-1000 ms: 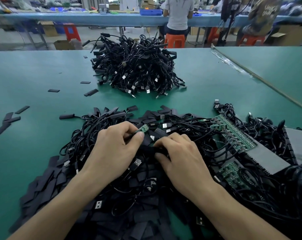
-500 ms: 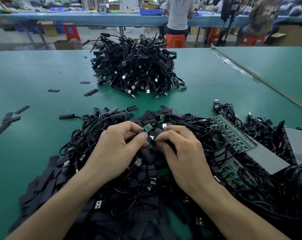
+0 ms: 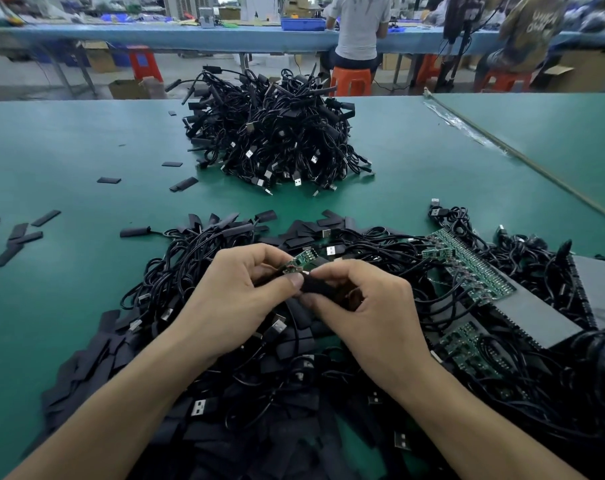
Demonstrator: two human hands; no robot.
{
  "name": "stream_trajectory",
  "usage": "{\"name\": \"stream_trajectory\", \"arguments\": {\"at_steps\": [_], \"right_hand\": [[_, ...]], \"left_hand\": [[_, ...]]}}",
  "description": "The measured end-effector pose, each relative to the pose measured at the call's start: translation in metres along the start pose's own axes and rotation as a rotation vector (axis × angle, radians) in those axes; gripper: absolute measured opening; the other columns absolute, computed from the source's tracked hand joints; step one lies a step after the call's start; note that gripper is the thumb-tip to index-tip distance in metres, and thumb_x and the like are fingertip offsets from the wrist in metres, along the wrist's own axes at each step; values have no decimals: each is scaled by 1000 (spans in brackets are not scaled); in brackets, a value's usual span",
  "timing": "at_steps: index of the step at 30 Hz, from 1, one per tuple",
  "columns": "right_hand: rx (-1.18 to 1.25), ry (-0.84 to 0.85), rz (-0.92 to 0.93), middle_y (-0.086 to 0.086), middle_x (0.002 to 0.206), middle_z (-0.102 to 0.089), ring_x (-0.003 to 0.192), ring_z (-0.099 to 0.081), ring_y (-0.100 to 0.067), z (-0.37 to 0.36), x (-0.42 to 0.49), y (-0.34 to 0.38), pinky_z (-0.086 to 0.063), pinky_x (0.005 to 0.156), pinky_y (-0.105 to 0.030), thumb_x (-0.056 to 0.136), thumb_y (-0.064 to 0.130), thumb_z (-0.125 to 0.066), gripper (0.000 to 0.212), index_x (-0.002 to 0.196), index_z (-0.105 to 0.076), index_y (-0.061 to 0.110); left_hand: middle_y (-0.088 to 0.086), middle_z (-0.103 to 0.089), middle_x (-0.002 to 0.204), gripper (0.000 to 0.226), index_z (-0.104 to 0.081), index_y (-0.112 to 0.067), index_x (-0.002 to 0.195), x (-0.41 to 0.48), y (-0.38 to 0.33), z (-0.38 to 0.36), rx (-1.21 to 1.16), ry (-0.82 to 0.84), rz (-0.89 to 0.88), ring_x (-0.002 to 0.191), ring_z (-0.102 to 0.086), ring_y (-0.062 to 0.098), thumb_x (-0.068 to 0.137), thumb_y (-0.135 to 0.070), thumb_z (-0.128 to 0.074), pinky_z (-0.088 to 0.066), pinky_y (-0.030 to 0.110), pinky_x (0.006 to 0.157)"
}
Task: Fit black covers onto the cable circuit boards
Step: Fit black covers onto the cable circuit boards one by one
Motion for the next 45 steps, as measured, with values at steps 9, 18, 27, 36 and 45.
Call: {"name": "stream_trajectory", "arguments": {"at_steps": [9,18,27,36,45], "right_hand": [[-41,-119,-27,17,90,-70,86,-65,7,13,2,-5,-45,76,-4,78,18,-82,22,100,-79,18],[27,-98,-10,14,86,-72,81,-67,0,12,2,-3,-48,71,-8,76,12,-83,22,97,-79,16],[89,-2,-68,14,91,-74,87,-69,1,2,1,-11,-52,77,-13,79,18,-81,20,99,-79,18],[57,-35,-60,17,89,-72,85,-68,2,5,1,-10,-51,76,-11,77,20,-82,24,101,-79,20],[68,12,-83,14,89,-73,85,-69,1,1,1,-16,-53,76,-14,78,18,-83,22,99,-80,19]], "left_hand": [[-15,-57,46,25,-75,-20,78,2,1,15,21,-97,38,33,-38,-3,98,-20,-59,-30,4,40],[-8,-56,54,32,-80,-26,79,2,4,15,7,-20,103,38,-34,0,94,-8,-58,-27,9,37],[-10,-52,51,32,-80,-23,78,5,7,18,0,-30,114,36,-35,-1,95,-9,-56,-27,7,37],[-8,-54,52,32,-79,-25,78,5,10,15,2,-5,144,34,-33,0,96,-10,-58,-26,9,35],[-7,-55,55,32,-80,-24,81,2,10,7,20,75,175,36,-34,0,97,-12,-56,-26,11,35]]}}
Point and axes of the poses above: each hand's wrist, its own x-axis towards the middle knuckle, its own z-axis out of the back of the hand, y = z × x, the point moved 9 cm from there along x, towards the middle knuckle
